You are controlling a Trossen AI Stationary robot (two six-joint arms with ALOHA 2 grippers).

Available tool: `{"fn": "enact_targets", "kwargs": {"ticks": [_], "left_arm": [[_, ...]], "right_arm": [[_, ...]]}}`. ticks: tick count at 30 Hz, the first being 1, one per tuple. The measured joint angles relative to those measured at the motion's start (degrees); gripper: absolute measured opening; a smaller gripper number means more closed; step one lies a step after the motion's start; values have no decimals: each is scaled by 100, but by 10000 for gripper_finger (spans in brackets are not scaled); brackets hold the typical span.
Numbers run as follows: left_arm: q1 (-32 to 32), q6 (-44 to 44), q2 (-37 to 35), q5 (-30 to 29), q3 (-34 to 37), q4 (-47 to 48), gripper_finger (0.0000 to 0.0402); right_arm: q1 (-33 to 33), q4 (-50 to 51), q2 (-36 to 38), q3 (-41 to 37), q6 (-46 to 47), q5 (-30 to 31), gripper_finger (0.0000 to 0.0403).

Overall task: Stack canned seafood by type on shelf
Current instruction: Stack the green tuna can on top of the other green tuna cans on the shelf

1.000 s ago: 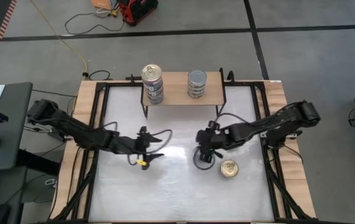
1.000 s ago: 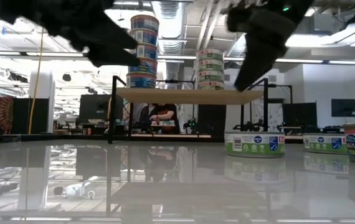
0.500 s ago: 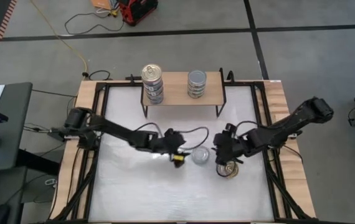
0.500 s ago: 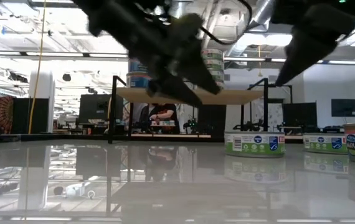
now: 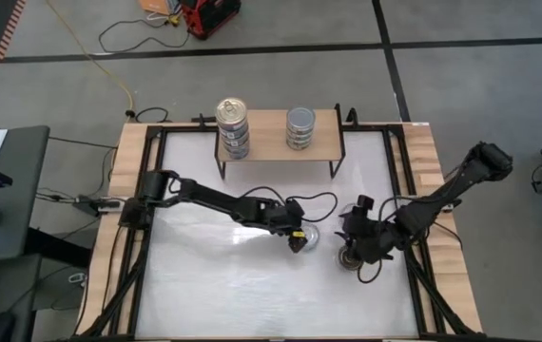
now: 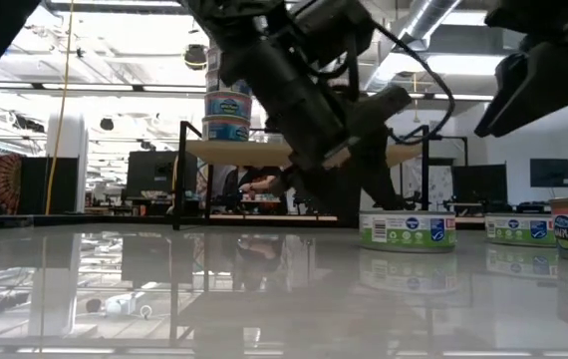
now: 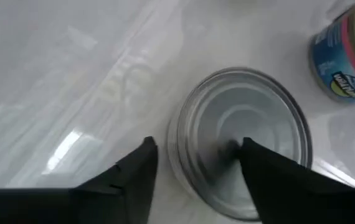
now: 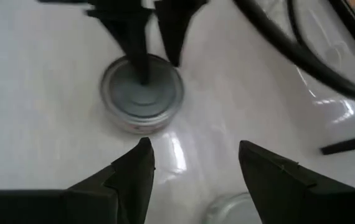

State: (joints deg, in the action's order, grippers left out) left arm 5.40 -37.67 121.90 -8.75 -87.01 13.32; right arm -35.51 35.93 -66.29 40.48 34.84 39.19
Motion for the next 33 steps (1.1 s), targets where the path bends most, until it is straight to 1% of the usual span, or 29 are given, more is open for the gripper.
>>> {"fn": "enact_targets", "kwargs": {"ticks": [3, 6, 8, 9, 12, 14, 22, 25, 28, 31, 33], "left_arm": [[21, -47, -1, -9, -61, 177, 142], [16, -118, -43, 129, -61, 276, 70], [15, -78, -48, 280, -60, 252, 23], [13, -82, -50, 376, -41, 232, 13], [-25, -146, -58, 555, 49, 210, 5], [-32, -198, -64, 588, 103, 188, 2], [-66, -71, -63, 563, 118, 209, 1], [-130, 28, -62, 578, 121, 269, 0], [-224, 116, -62, 581, 121, 347, 0], [-278, 207, -61, 611, 125, 321, 0], [-291, 277, -58, 610, 125, 333, 0]], "right_arm": [[-152, -130, -4, -71, 33, -1, 260], [-301, -298, -47, -80, 17, -22, 260], [-422, -437, -113, -81, -243, -134, 260], [-471, -574, -164, -82, -438, -160, 260], [-636, -967, -351, -79, -939, -178, 260], [-697, -1144, -471, -80, -1106, -180, 260], [-677, -1326, -609, -72, -1003, -257, 260], [-674, -1573, -612, -71, -1188, -346, 260], [-673, -2008, -689, -69, -1777, -338, 260], [-611, -2240, -916, -69, -2483, -247, 260], [-492, -2309, -1103, -69, -2694, -128, 260]]}}
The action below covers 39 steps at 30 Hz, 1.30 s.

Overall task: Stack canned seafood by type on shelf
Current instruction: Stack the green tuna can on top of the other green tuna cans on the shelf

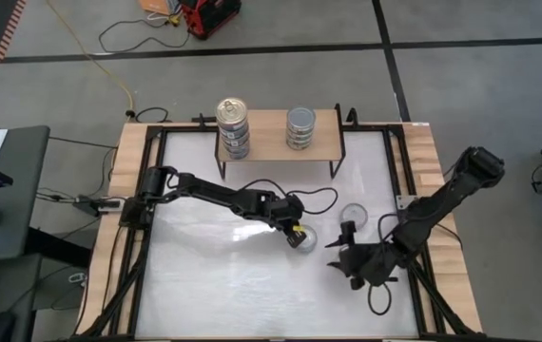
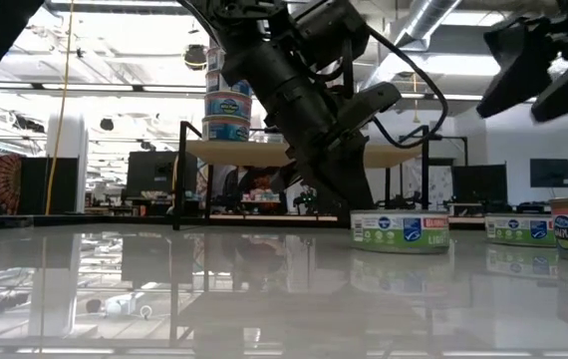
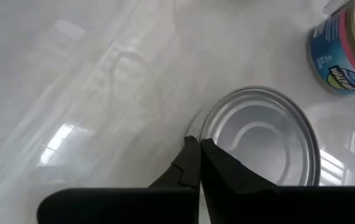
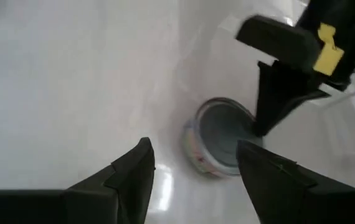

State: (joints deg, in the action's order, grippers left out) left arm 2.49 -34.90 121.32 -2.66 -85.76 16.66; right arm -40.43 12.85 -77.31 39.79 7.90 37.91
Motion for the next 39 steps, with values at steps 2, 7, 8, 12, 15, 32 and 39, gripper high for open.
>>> {"fn": "enact_targets", "kwargs": {"ticks": [2, 7, 8, 12, 15, 32, 39], "left_arm": [[-19, 48, 2, 29, 0, 33, 0], [-37, 216, 9, 81, 4, 82, 0], [-56, 249, 11, 124, 4, 101, 0], [-103, 393, 11, 237, 30, 196, 0], [-136, 458, 11, 237, 50, 206, 0], [-253, 621, 44, 95, 74, 384, 1], [-72, 807, -136, -238, 78, 631, 1]], "right_arm": [[176, -23, -165, 0, -80, 56, 260], [571, -132, -333, 0, -304, -200, 260], [634, -161, -340, 0, -380, -311, 260], [804, -239, -341, 77, -683, -551, 260], [842, -244, -341, 190, -935, -565, 260], [1366, -53, -337, 260, -1077, -666, 260], [1629, 281, -201, 260, 230, -666, 260]]}}
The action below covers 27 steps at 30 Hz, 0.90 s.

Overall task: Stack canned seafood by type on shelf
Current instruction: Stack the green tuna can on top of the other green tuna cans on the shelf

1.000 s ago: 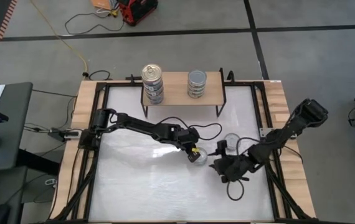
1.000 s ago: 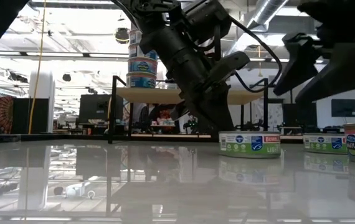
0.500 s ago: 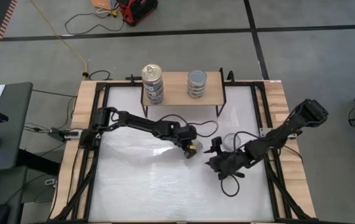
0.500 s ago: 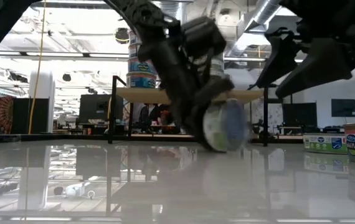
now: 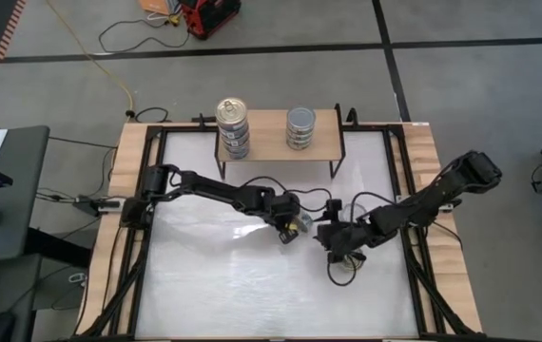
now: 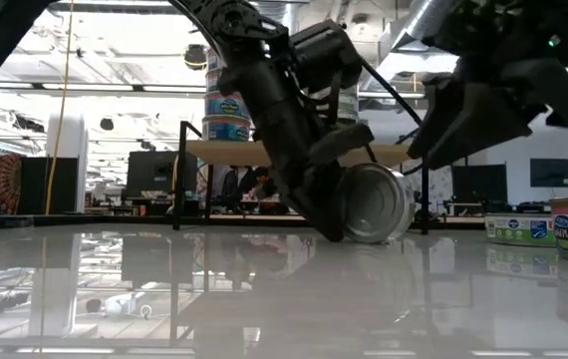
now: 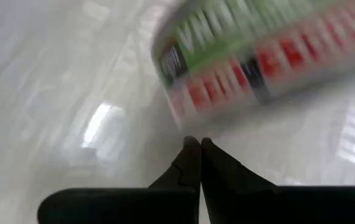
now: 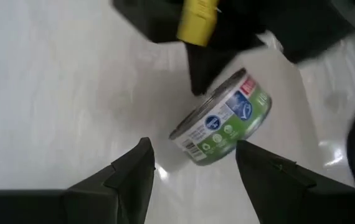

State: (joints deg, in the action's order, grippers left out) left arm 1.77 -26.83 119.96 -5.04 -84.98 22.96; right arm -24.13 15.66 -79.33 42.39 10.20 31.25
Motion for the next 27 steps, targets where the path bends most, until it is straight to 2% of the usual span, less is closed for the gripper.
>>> {"fn": "enact_targets", "kwargs": {"ticks": [8, 15, 18, 23, 27], "left_arm": [[337, 429, -702, -1418, -10, 178, 0], [424, 510, -872, -1940, -10, 466, 0], [577, 603, -883, -2226, -10, 494, 0], [708, 595, -1006, -2332, 495, 124, 0], [733, 490, -1433, -2099, 1332, -845, 0]], "right_arm": [[17, 247, 39, -60, 696, -131, 260], [-362, 126, 32, -94, 1220, -142, 260], [-739, 102, 32, -94, 1391, 180, 260], [-1304, 406, 32, -94, 1987, 838, 260], [-1353, 461, 35, -164, 2229, 945, 260]]}}
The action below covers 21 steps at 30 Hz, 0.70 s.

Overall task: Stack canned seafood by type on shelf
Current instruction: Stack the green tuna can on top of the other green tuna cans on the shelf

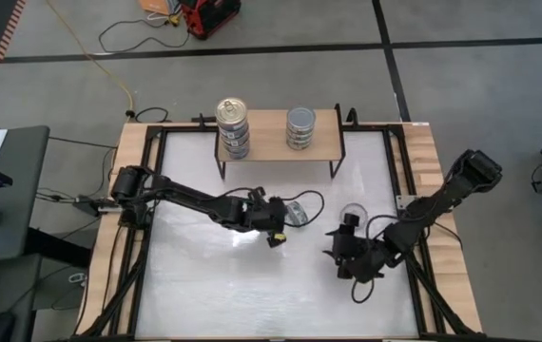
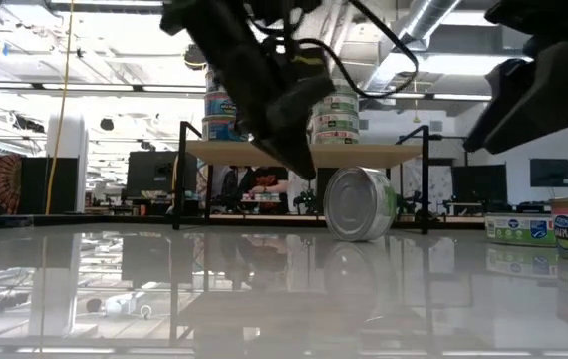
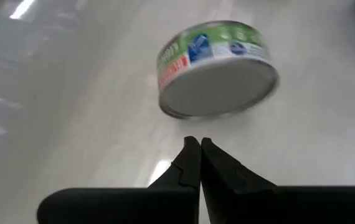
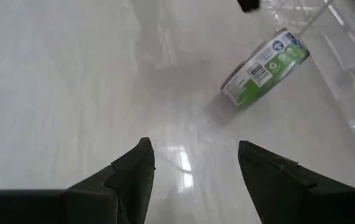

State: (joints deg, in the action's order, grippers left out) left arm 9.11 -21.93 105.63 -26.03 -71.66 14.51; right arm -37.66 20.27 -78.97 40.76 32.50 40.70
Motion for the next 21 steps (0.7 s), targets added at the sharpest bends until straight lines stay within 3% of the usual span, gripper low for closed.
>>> {"fn": "enact_targets", "kwargs": {"ticks": [5, 10, 14, 17, 21], "left_arm": [[74, -12, -817, 50, 1054, -1284, 0], [412, 493, -1613, -482, 1798, -2006, 0], [591, 711, -2067, -1028, 2100, -2149, 3], [659, 1069, -2246, -1218, 2181, -2144, 20], [664, 1462, -2325, -1246, 2201, -2165, 74]], "right_arm": [[359, -405, -3, -193, -56, 264, 260], [856, -1097, -1, -193, -438, 281, 260], [1226, -1543, -3, -193, -781, -66, 261], [1538, -1697, -3, -193, -766, -313, 265], [1968, -1690, -3, -193, -387, -675, 280]]}}
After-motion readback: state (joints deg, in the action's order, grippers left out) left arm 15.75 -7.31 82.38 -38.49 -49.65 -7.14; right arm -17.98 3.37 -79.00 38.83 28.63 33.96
